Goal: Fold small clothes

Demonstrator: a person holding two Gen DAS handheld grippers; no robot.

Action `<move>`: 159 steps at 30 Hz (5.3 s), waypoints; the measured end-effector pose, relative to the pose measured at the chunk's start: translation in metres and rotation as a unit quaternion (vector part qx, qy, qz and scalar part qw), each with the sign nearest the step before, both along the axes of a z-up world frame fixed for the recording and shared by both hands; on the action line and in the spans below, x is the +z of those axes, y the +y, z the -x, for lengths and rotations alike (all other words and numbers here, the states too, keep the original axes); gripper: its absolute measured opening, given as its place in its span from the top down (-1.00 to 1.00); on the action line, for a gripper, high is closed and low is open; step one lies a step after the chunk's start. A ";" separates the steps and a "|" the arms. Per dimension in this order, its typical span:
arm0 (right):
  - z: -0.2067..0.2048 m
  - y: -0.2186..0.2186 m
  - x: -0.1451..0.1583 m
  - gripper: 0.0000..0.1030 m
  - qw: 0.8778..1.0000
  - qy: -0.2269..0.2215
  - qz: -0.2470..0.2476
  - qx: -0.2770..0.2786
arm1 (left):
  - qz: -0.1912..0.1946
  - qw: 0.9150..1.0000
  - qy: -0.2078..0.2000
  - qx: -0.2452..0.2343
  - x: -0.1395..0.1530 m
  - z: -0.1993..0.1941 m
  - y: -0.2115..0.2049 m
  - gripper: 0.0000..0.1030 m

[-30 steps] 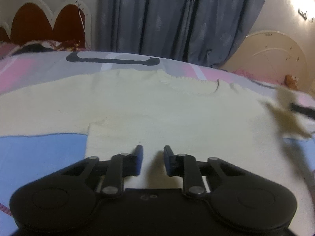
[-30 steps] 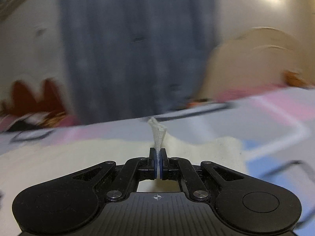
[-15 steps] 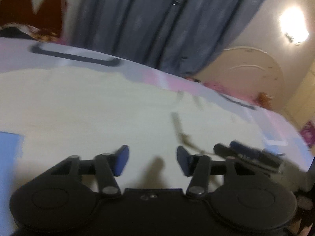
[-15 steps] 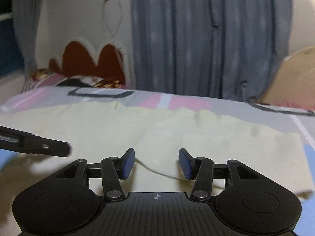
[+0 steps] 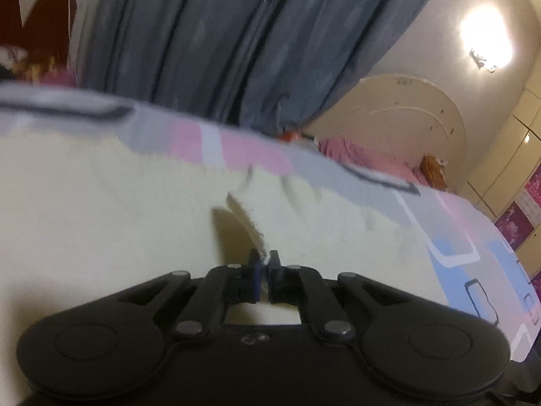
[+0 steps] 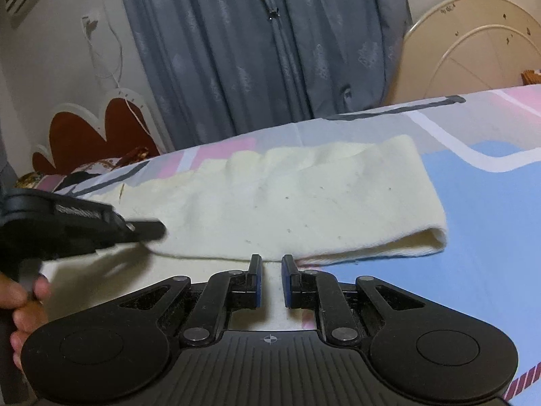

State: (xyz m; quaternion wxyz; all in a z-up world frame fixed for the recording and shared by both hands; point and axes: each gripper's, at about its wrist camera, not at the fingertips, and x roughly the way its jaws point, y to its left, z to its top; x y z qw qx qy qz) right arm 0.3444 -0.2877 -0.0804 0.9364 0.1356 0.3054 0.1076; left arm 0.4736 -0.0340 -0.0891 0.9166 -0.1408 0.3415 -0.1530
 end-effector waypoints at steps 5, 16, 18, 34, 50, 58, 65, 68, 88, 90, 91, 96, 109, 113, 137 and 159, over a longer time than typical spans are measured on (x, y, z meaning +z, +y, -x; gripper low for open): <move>-0.001 0.001 0.001 0.74 1.000 0.000 0.001 0.001 | -0.013 0.998 -0.018 0.052 0.017 0.012 0.060 0.94; 0.003 0.012 0.002 0.73 1.000 -0.016 0.008 0.017 | -0.035 0.993 0.009 0.114 0.008 0.036 0.138 0.94; 0.012 0.013 0.006 0.73 0.999 -0.031 0.019 0.023 | -0.036 0.993 0.009 0.112 0.007 0.039 0.139 0.94; 0.001 0.003 0.000 0.73 0.999 -0.011 0.034 -0.020 | -0.062 0.991 -0.007 0.120 0.001 0.033 0.148 0.94; -0.028 0.019 0.014 0.74 0.998 -0.031 0.050 0.015 | -0.128 0.986 -0.054 0.096 0.019 0.036 0.115 0.00; -0.064 0.100 0.001 0.74 0.984 -0.051 0.056 0.160 | -0.139 0.987 -0.034 0.072 -0.007 -0.004 0.062 -0.21; -0.113 0.012 -0.015 1.00 0.998 -0.024 0.060 0.015 | -0.133 0.984 -0.033 0.115 -0.011 -0.007 0.109 -0.15; -0.111 0.021 -0.009 1.00 0.994 -0.044 0.092 0.029 | -0.154 0.982 -0.035 0.108 -0.006 -0.006 0.092 -0.17; -0.113 0.005 0.007 1.00 0.990 0.018 0.123 0.068 | -0.190 0.979 -0.033 0.064 -0.008 0.013 0.084 -0.26; -0.079 0.002 0.007 1.00 0.990 0.006 0.111 0.085 | -0.187 0.980 -0.033 0.065 -0.011 0.026 0.088 -0.27; -0.065 0.005 0.002 1.00 0.990 0.008 0.109 0.093 | -0.186 0.980 -0.035 0.067 -0.014 0.029 0.088 -0.28; -0.042 0.015 -0.001 1.00 0.990 0.004 0.126 0.061 | -0.178 0.980 -0.037 0.082 -0.002 0.030 0.088 -0.24; -0.002 0.020 0.012 1.00 0.994 0.000 0.106 0.040 | -0.137 0.978 -0.024 0.155 -0.004 0.091 0.172 -0.21; 0.003 0.024 0.010 1.00 0.995 0.000 0.094 0.034 | -0.079 0.966 -0.002 0.247 -0.012 0.123 0.254 -0.07; -0.023 0.053 0.008 1.00 0.997 -0.002 0.071 0.025 | 0.027 0.936 -0.079 0.342 0.041 0.101 0.366 0.96; -0.012 0.051 0.029 1.00 0.999 -0.009 0.025 0.030 | -0.053 0.999 -0.005 0.004 -0.021 0.010 0.051 0.75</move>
